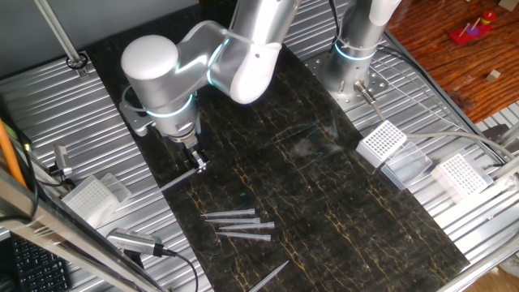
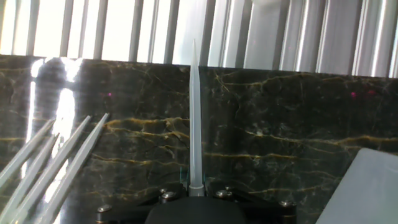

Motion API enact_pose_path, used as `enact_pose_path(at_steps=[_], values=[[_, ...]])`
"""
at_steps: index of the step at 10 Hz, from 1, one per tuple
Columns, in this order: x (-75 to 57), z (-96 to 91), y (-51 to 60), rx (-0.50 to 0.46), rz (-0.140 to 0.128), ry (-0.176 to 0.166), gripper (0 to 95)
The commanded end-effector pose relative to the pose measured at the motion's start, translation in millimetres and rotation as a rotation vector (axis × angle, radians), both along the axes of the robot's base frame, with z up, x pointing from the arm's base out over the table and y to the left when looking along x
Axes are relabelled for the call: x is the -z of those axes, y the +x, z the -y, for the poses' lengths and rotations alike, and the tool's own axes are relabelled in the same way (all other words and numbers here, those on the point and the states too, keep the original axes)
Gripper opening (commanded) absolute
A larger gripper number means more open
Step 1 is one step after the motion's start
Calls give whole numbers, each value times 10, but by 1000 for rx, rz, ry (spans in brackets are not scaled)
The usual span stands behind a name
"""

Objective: Insert a large pipette tip into the holder for large pipette tips

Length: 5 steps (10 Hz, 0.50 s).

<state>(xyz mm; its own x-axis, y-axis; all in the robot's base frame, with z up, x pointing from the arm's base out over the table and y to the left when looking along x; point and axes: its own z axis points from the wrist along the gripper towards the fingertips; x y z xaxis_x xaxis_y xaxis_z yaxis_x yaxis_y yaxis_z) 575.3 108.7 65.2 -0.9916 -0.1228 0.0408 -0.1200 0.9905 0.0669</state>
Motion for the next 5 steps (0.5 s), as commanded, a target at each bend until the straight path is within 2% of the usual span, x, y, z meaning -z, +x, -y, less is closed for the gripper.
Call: enact_pose_path(at_steps=[1,3,5], values=[[-28,-19,73,17,-1,6,0],[-11,-18,161,26,3,7,0],[52,-25,243,52,24,3,0]])
